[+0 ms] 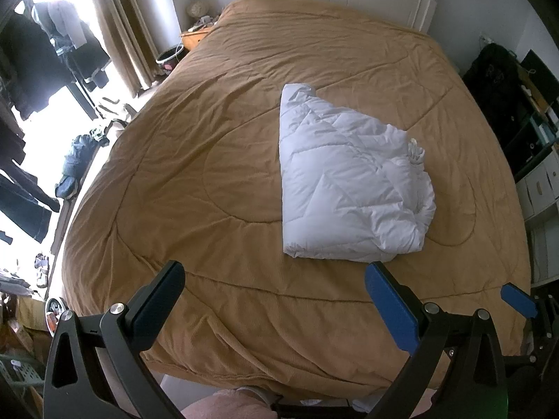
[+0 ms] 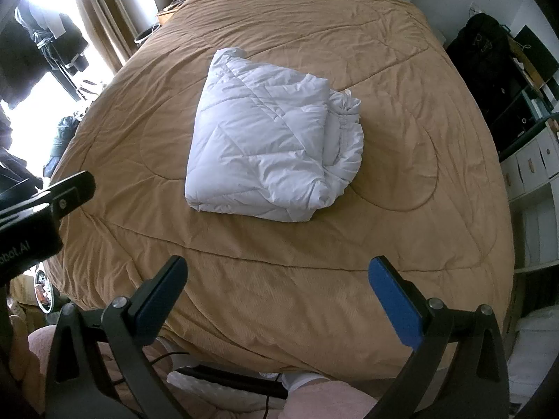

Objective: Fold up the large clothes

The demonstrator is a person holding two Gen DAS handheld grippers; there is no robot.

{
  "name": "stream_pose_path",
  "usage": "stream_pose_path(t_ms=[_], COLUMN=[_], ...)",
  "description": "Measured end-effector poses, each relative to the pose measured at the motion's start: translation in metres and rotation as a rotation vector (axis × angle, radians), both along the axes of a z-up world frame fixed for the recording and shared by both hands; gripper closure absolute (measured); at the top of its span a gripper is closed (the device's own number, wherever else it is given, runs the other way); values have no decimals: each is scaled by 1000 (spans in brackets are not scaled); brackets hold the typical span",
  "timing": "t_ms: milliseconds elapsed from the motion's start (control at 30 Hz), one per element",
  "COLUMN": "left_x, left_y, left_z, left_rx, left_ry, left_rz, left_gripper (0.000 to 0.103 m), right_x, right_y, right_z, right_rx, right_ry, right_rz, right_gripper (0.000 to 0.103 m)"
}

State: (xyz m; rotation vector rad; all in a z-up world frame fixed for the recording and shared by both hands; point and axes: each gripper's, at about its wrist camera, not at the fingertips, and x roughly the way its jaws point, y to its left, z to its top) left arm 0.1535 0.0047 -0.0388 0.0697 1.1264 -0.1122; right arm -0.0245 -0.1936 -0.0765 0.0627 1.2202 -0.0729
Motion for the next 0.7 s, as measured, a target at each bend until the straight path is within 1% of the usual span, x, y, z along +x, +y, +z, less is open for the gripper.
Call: stream_pose_path(t_ms=[433,700], left_x=[0,0], left_y=[0,1], left_z=[0,-2], left_rx=[0,0], left_ry=[1,7], left_rz=[1,4], left_gripper=[0,0], right_x=[-2,6], right_y=[1,-7], right_z=[-2,-3], right_rx=[0,4], right_ry=[3,10], right_rz=[5,29], right_gripper=[0,0])
